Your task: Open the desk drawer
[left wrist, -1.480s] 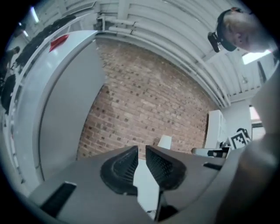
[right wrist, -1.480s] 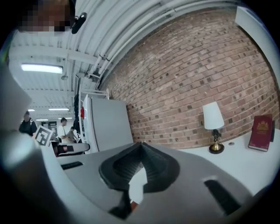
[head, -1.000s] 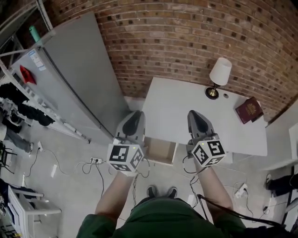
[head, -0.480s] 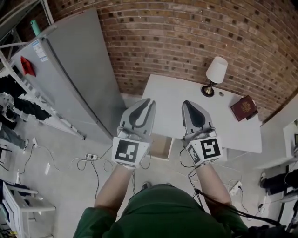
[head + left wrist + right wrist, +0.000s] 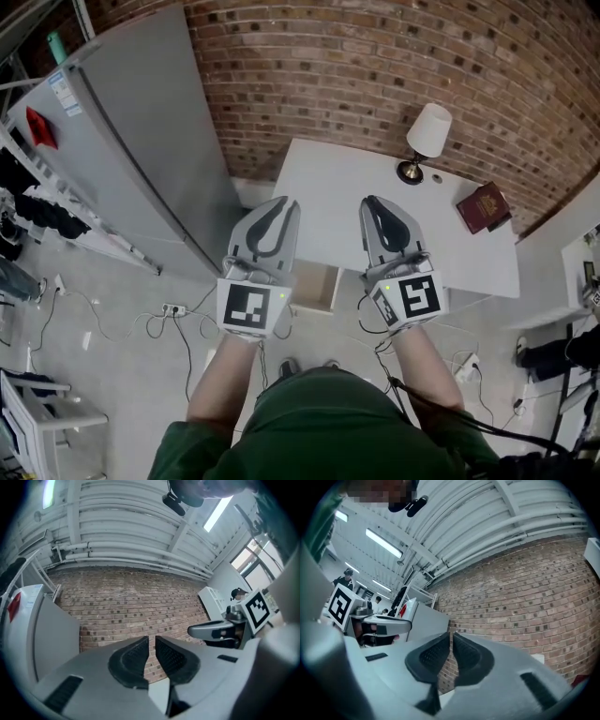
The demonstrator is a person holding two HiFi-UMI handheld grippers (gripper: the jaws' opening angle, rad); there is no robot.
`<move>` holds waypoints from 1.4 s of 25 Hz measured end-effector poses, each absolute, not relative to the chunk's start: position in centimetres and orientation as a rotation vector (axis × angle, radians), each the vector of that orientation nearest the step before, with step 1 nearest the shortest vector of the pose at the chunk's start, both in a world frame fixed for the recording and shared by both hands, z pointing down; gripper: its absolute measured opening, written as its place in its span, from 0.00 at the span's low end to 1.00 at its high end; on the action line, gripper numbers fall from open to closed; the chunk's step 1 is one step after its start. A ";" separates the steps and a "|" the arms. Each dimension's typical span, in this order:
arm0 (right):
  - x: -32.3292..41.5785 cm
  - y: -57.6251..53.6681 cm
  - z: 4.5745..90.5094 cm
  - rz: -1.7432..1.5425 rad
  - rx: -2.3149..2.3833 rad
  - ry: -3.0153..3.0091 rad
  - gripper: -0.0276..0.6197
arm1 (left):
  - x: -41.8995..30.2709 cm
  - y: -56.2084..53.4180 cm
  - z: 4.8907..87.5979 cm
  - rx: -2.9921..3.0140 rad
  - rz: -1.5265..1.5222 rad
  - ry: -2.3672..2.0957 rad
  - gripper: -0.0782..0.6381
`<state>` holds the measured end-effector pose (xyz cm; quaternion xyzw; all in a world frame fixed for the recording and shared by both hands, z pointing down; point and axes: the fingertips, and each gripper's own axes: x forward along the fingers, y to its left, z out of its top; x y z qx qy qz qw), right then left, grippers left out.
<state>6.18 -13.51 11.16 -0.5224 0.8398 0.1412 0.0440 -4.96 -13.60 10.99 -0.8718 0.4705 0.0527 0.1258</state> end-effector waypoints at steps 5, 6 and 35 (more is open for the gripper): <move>6.1 -13.9 11.9 0.438 -1.631 2.569 0.05 | -6.2 -14.2 12.3 -2.553 0.123 1.404 0.17; 6.0 -13.9 12.0 0.436 -1.631 2.571 0.05 | -6.3 -14.3 12.5 -2.556 0.118 1.408 0.17; 5.9 -14.4 12.7 0.489 -1.612 2.615 0.04 | -5.9 -15.4 13.5 -2.615 0.092 1.403 0.17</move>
